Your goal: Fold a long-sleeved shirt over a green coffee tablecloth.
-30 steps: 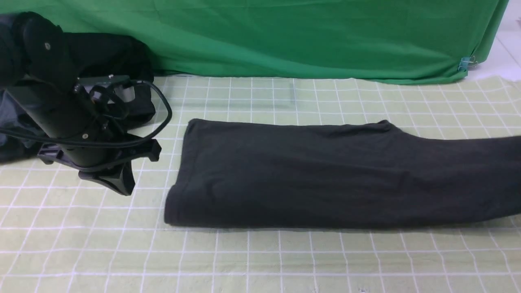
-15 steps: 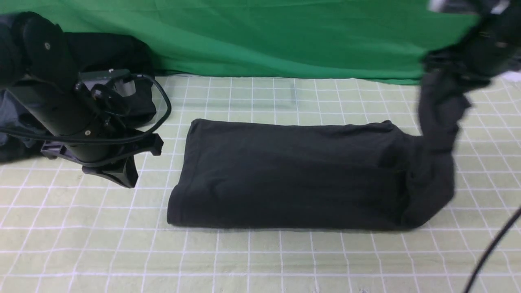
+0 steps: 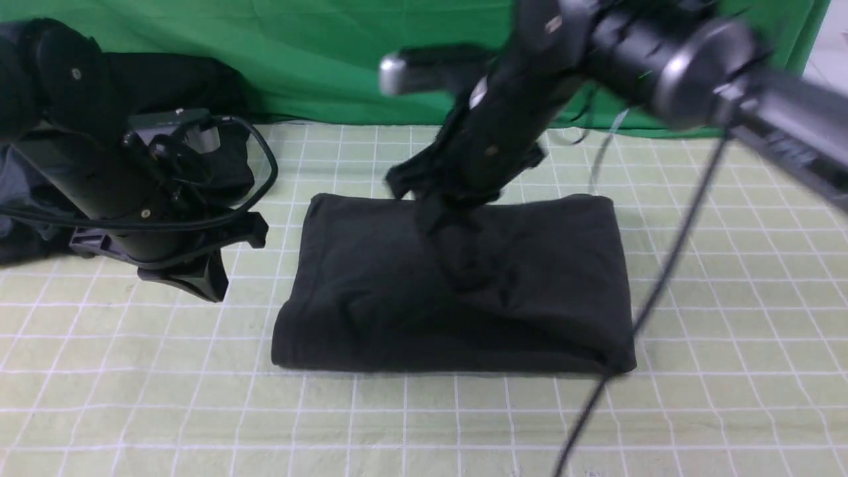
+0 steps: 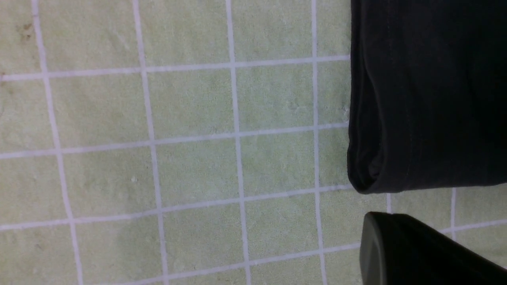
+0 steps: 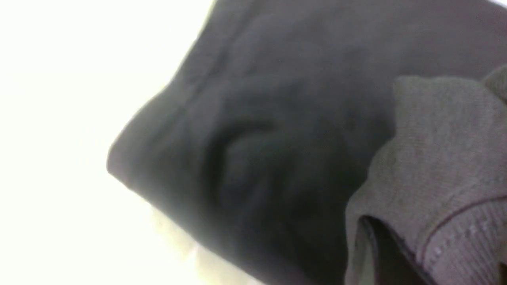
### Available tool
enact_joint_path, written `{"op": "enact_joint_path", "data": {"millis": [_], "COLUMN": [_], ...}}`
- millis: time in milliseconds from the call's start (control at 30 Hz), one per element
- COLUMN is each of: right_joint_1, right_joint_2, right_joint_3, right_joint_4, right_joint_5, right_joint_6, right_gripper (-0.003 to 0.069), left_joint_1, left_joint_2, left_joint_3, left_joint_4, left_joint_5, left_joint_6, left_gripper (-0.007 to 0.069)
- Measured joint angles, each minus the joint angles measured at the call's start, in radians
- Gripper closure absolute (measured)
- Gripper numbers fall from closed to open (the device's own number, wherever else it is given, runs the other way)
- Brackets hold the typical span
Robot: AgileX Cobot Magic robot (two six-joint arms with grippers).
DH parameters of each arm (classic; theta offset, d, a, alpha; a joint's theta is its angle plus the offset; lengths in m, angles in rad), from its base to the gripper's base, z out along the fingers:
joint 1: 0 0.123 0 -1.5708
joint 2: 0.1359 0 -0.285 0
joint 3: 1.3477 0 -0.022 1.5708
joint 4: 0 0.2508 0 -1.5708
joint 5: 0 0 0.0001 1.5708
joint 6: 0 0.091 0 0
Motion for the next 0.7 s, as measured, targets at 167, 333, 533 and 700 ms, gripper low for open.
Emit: {"op": "enact_joint_path", "data": {"millis": [167, 333, 533, 700], "right_joint_1": [0.041, 0.052, 0.029, -0.036], "right_joint_2": [0.102, 0.127, 0.121, 0.005], "right_joint_3": [-0.019, -0.047, -0.208, -0.280], "right_joint_4": [0.050, 0.195, 0.186, 0.021], "right_joint_5": [-0.082, -0.135, 0.057, 0.136], "right_joint_6": [0.046, 0.012, -0.072, -0.111], "right_gripper": [0.0496, 0.0253, 0.0204, 0.0445], "left_joint_1": [0.000, 0.000, 0.000, 0.000], "left_joint_2": [0.000, 0.000, 0.000, 0.000], "left_joint_3": [0.000, 0.000, 0.000, 0.000], "left_joint_4": [-0.003, -0.003, -0.003, -0.089], "left_joint_5": [-0.003, -0.003, 0.000, -0.061], "left_joint_6": [-0.009, -0.010, -0.010, 0.020], "left_gripper": [0.0627, 0.0627, 0.0627, 0.0627]}}
